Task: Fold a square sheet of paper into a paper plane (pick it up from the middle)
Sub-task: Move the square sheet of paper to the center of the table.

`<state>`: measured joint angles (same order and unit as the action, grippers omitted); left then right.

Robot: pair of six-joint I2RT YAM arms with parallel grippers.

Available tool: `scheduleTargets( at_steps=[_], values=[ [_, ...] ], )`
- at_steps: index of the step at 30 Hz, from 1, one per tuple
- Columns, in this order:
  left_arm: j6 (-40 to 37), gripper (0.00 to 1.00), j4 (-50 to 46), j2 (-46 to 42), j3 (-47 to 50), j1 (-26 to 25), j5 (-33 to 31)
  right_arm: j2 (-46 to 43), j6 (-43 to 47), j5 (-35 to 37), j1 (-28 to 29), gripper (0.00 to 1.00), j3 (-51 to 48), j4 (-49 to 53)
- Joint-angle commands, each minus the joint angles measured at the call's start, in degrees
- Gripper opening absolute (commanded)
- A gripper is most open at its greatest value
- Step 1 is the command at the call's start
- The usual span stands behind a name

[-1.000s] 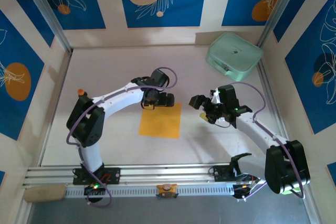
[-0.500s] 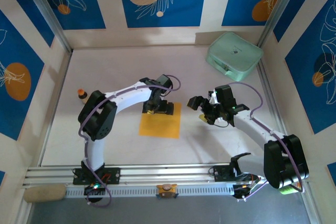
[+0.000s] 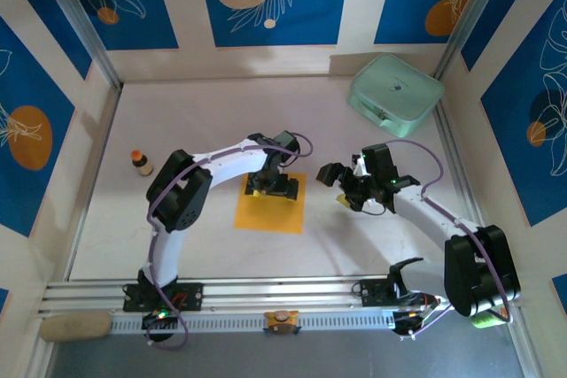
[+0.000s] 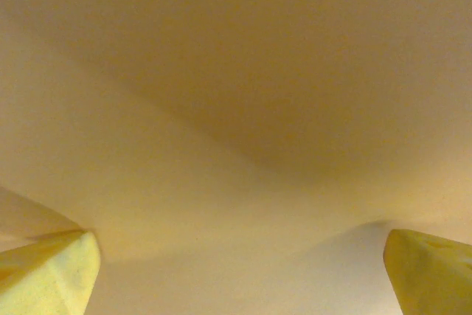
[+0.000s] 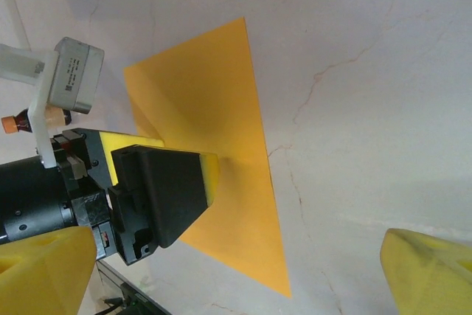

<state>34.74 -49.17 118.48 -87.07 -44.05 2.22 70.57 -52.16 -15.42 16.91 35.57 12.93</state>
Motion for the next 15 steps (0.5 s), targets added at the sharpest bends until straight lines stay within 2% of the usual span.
scheduleTargets(
  at_steps=[1, 15],
  values=[
    [1.45, 0.98, -2.78, 0.79, -1.88, -0.79, -1.46, 0.67, -0.49, -0.29, -0.18, 0.99, 1.16, 1.05],
    [3.94, 1.00, -4.45, 2.98, -3.72, -0.95, -3.69, 2.46, -0.57, -0.80, -0.19, 0.99, 1.60, 0.56]
  ],
)
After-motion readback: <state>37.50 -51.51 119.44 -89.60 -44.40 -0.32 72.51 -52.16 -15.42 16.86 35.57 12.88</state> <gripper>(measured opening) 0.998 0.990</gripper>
